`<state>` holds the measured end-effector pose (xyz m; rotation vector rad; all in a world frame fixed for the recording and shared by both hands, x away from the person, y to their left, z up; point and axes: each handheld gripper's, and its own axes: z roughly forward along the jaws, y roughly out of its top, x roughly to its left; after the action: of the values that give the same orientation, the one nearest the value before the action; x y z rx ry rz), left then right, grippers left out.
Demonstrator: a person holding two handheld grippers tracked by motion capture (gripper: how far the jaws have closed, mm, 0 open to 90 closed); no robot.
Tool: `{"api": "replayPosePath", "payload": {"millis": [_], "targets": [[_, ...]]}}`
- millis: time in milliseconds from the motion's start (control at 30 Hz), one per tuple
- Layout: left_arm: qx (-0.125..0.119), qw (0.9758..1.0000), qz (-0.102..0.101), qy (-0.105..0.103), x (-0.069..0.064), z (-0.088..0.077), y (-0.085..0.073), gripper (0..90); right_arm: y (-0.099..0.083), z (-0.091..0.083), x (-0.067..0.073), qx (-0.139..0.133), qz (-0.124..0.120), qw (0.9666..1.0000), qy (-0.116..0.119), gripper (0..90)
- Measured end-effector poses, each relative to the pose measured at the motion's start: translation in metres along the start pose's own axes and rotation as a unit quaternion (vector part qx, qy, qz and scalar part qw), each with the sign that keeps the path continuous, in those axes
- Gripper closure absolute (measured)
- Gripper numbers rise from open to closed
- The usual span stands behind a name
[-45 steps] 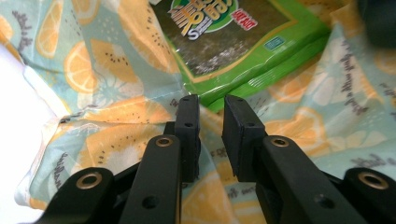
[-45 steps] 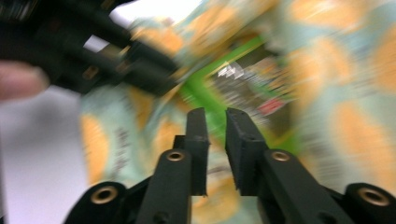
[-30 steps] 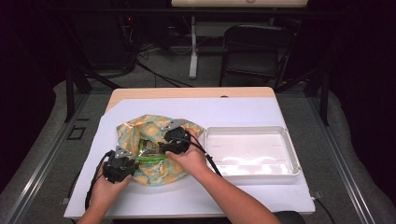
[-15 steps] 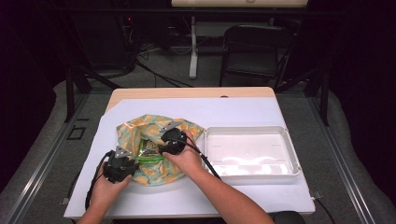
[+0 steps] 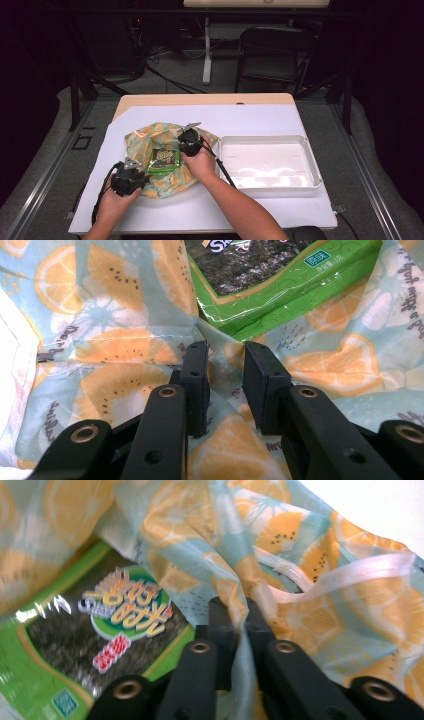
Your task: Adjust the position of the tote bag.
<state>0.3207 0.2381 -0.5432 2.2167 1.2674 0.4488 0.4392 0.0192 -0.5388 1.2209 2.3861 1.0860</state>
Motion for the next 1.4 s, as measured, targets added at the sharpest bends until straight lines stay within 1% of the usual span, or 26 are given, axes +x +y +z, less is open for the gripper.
{"api": "replayPosePath", "payload": {"millis": [33, 67, 167, 200, 233, 333, 400, 467, 533, 567, 700, 800, 867, 900, 933, 967, 1033, 1067, 1100, 1133, 1167, 1200, 1233, 1333, 1367, 1400], "targets": [[0.0, 1.0, 0.0, 0.0, 0.0, 0.0, 0.0, 71.6, 0.002, 0.0, -0.005, 0.005, 0.008, 0.9999, 0.007, 88.7], [0.0, 1.0, -0.001, 0.0, 0.0, 0.0, 0.0, 71.6, 0.003, 0.0, -0.009, 0.008, 0.022, 0.9996, 0.017, 89.3], [0.0, 1.0, 0.0, 0.001, 0.0, 0.001, -0.001, 71.7, 0.007, 0.004, -0.019, -0.007, 0.067, 0.9969, 0.041, 89.9], [0.0, 1.0, 0.0, 0.001, 0.0, 0.001, -0.001, 71.7, 0.007, 0.004, -0.019, -0.007, 0.067, 0.9969, 0.041, 89.9], [0.003, 1.0, 0.0, -0.001, -0.001, 0.002, -0.001, 71.7, 0.011, 0.005, -0.026, -0.014, 0.091, 0.9945, 0.052, 90.0], [0.002, 1.0, -0.001, 0.0, -0.001, 0.002, -0.001, 71.9, 0.016, 0.006, -0.033, -0.025, 0.116, 0.9913, 0.057, 90.0], [0.003, 1.0, -0.001, 0.003, -0.002, 0.003, -0.001, 71.9, 0.02, 0.006, -0.039, -0.034, 0.143, 0.9871, 0.062, 90.0], [0.006, 1.0, 0.001, 0.001, -0.001, 0.003, -0.001, 72.0, 0.023, 0.006, -0.044, -0.042, 0.159, 0.9843, 0.064, 90.0], [0.007, 1.0, 0.0, -0.001, -0.001, 0.003, -0.002, 72.1, 0.026, 0.006, -0.048, -0.047, 0.17, 0.9824, 0.061, 90.0], [0.006, 1.0, 0.0, -0.001, -0.001, 0.003, -0.002, 72.2, 0.027, 0.006, -0.05, -0.051, 0.172, 0.9822, 0.056, 90.0], [0.009, 1.0, 0.001, 0.001, -0.002, 0.003, -0.002, 72.5, 0.031, 0.01, -0.055, -0.047, 0.165, 0.9846, 0.033, 90.0], [0.007, 1.0, 0.002, 0.004, -0.003, 0.004, -0.002, 72.6, 0.032, 0.015, -0.059, -0.034, 0.164, 0.9857, 0.018, 90.0], [0.011, 0.9999, 0.003, 0.001, -0.002, 0.003, -0.002, 72.8, 0.031, 0.02, -0.061, -0.022, 0.158, 0.9871, 0.006, 89.9], [0.011, 0.9999, 0.003, 0.001, -0.002, 0.003, -0.002, 72.8, 0.031, 0.02, -0.061, -0.022, 0.158, 0.9871, 0.006, 89.9], [0.006, 1.0, 0.002, 0.005, -0.003, 0.004, -0.002, 72.8, 0.03, 0.026, -0.061, -0.011, 0.141, 0.9899, -0.007, 89.8], [0.007, 1.0, 0.002, 0.005, -0.003, 0.004, -0.002, 72.9, 0.03, 0.028, -0.061, -0.006, 0.135, 0.9907, -0.012, 89.8], [0.007, 1.0, 0.002, 0.005, -0.003, 0.004, -0.002, 73.1, 0.03, 0.033, -0.06, -0.001, 0.12, 0.9923, -0.029, 89.7], [0.006, 1.0, 0.003, 0.005, -0.003, 0.004, -0.002, 73.2, 0.03, 0.035, -0.061, 0.013, 0.107, 0.9935, -0.037, 89.7], [0.006, 1.0, 0.003, 0.005, -0.003, 0.004, -0.002, 73.2, 0.03, 0.037, -0.062, 0.013, 0.101, 0.9939, -0.041, 89.6], [0.006, 1.0, 0.003, 0.005, -0.003, 0.004, -0.002, 73.2, 0.03, 0.039, -0.062, 0.021, 0.1, 0.9938, -0.044, 89.6], [0.007, 1.0, 0.002, 0.004, -0.003, 0.004, -0.002, 73.2, 0.029, 0.041, -0.062, 0.024, 0.105, 0.9933, -0.043, 89.6], [0.007, 1.0, 0.002, 0.004, -0.003, 0.004, -0.002, 73.2, 0.029, 0.042, -0.062, 0.031, 0.102, 0.9934, -0.043, 89.6], [0.007, 1.0, 0.002, 0.004, -0.003, 0.004, -0.002, 73.2, 0.029, 0.043, -0.062, 0.027, 0.1, 0.9937, -0.043, 89.6], [0.01, 0.9999, 0.001, 0.001, -0.002, 0.003, -0.002, 73.2, 0.029, 0.044, -0.062, 0.029, 0.094, 0.9942, -0.045, 89.2], [0.01, 0.9999, 0.001, 0.001, -0.002, 0.003, -0.002, 73.1, 0.03, 0.043, -0.062, 0.034, 0.094, 0.994, -0.043, 88.9], [0.011, 0.9999, 0.001, 0.0, -0.002, 0.003, -0.002, 72.9, 0.029, 0.043, -0.062, 0.031, 0.096, 0.994, -0.043, 88.6]]}}
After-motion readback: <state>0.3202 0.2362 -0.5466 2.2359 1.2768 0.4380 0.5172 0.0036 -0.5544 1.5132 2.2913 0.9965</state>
